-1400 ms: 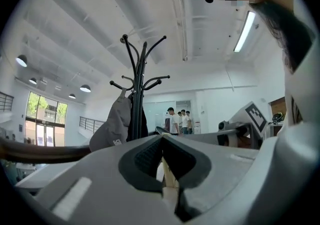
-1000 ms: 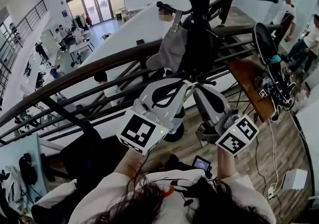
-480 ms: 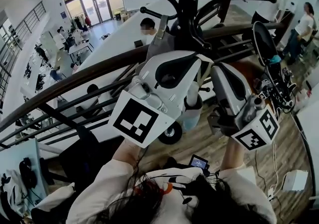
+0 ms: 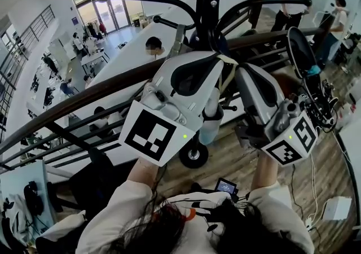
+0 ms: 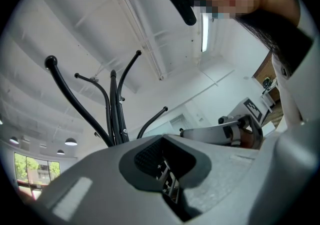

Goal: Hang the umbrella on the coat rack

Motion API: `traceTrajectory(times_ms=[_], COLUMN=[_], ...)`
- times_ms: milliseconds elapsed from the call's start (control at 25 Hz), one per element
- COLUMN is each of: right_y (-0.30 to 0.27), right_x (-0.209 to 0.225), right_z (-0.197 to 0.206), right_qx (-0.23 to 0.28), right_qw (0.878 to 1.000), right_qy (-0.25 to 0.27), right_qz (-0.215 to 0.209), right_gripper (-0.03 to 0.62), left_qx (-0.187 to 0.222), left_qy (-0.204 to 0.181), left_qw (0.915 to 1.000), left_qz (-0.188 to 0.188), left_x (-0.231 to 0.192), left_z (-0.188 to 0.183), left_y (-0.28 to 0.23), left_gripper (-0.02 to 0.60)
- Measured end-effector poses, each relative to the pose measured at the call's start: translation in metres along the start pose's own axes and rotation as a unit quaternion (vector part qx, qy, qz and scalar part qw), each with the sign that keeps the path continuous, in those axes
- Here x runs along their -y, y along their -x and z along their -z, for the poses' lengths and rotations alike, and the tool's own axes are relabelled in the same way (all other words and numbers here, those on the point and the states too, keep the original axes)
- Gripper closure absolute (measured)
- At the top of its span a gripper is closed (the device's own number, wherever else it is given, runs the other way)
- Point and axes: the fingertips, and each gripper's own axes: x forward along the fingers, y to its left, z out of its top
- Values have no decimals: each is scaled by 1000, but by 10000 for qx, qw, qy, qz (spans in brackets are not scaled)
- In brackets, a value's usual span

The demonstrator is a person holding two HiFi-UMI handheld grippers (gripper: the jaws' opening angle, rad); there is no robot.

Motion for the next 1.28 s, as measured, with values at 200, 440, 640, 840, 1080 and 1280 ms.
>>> traceTrajectory(times_ms=[200,440,640,840,1080,1280], right_y=[-3,-13,-20,-25,-34,-36], right_x=[11,25,33,45,55,56], right_z=[6,28,38,48,60,61], right_qx=[-19,-243,-283,-375,-382,-278], right_qw=[10000,9994,9988,9984,9978,9975], right_qy=[-73,-229,-404,-435,-541,-649], right_qz=[-2,7,-23,-12,9,-33], right_gripper=[572,571,571,571,571,571], left_qx=[-153,-406,-496,-518,-436,-259], left_qy=[-197,-145,-74,133,225,303], left_qw=[9997,9990,9987,9984,9986,9991], left_qz=[-37,-95,-72,-177,-179,-154], left_x=[-3,-11,-15,-22,-31,-33], left_z=[6,30,42,58,70,71], left_y=[-5,-10,-11,-16,-21,-23], left_gripper=[581,580,580,580,580,578])
